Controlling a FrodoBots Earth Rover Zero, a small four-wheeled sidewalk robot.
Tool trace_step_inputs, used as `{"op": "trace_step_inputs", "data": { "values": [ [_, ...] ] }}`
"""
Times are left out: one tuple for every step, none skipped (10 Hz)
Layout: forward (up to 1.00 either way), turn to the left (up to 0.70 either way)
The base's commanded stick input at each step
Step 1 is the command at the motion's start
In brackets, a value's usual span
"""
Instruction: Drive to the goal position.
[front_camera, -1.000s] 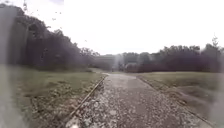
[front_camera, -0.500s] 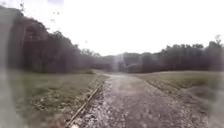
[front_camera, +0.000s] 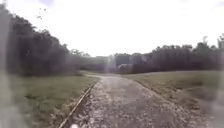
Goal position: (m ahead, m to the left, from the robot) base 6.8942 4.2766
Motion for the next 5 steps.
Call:
{"op": "trace_step_inputs", "data": {
  "values": [
    [0.85,0.0],
    [0.85,0.0],
    [0.85,0.0],
    [0.85,0.0],
    [0.85,0.0]
  ]
}}
